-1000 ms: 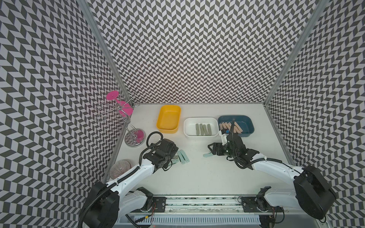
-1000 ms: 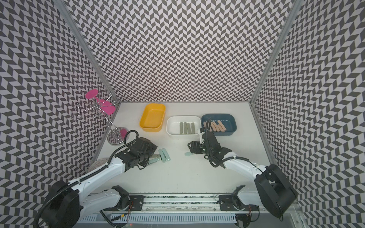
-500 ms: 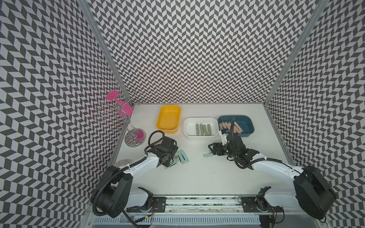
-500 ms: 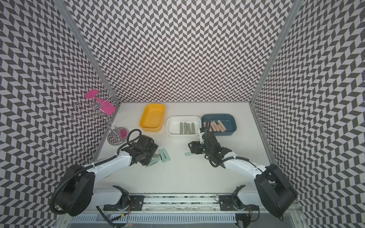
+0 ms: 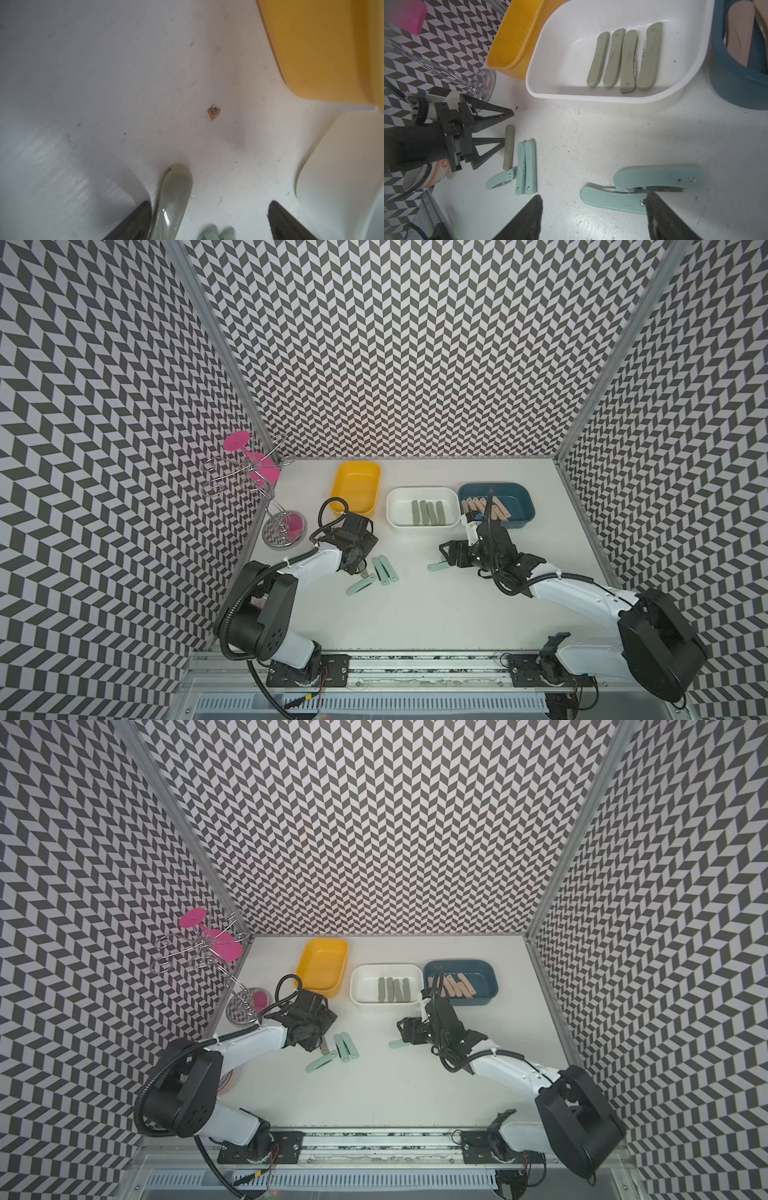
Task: Place the fruit knives into the storage box by color
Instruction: Pick up the fruit knife from the center of the board.
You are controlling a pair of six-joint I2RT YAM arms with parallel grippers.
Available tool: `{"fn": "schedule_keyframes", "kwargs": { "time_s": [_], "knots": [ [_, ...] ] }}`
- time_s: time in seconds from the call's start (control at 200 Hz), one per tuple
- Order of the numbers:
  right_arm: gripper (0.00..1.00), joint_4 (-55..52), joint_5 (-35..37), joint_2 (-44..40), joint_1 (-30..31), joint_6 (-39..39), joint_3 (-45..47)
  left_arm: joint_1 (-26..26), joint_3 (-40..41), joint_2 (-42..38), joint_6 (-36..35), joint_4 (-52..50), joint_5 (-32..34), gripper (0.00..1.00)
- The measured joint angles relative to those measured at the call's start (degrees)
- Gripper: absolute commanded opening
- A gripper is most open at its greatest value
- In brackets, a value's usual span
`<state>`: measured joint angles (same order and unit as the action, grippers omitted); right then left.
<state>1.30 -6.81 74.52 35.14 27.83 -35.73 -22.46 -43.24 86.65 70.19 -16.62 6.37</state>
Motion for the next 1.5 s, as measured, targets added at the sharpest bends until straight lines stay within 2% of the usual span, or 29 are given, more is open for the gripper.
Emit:
{"fn": "schedule_keyframes", "kwargs": {
  "time_s": [0.135,0.331,0.641,0.942,1.377,1.502],
  "knots": [
    [0.76,-0.04,-0.02,-0.68,0.0,-0.17,0.0,-0.04,0.04,0.02,-5.2,-0.72,0.9,0.88],
    [0.76,-0.07,-0.02,-1.75,0.0,-0.37,-0.02,-1.77,0.59,-0.13,-10.99,-2.58,3.93,0.81],
    [0.76,-0.13,-0.02,-1.92,0.0,-0.37,-0.13,-4.48,1.64,-0.02,-12.46,-4.0,8.26,0.68],
    [0.76,-1.49,1.62,-4.96,0.0,-0.33,-0.26,-6.1,-3.85,6.21,-14.99,-7.19,13.57,0.58],
    [0.76,-3.02,3.67,-5.97,0.0,-0.33,-1.29,-8.0,-4.68,7.85,-16.74,-8.85,17.35,0.26],
    [0.76,-3.02,3.85,-5.99,0.0,-0.33,-1.77,-8.24,-4.68,7.82,-16.81,-8.85,17.35,0.2]
  ]
}}
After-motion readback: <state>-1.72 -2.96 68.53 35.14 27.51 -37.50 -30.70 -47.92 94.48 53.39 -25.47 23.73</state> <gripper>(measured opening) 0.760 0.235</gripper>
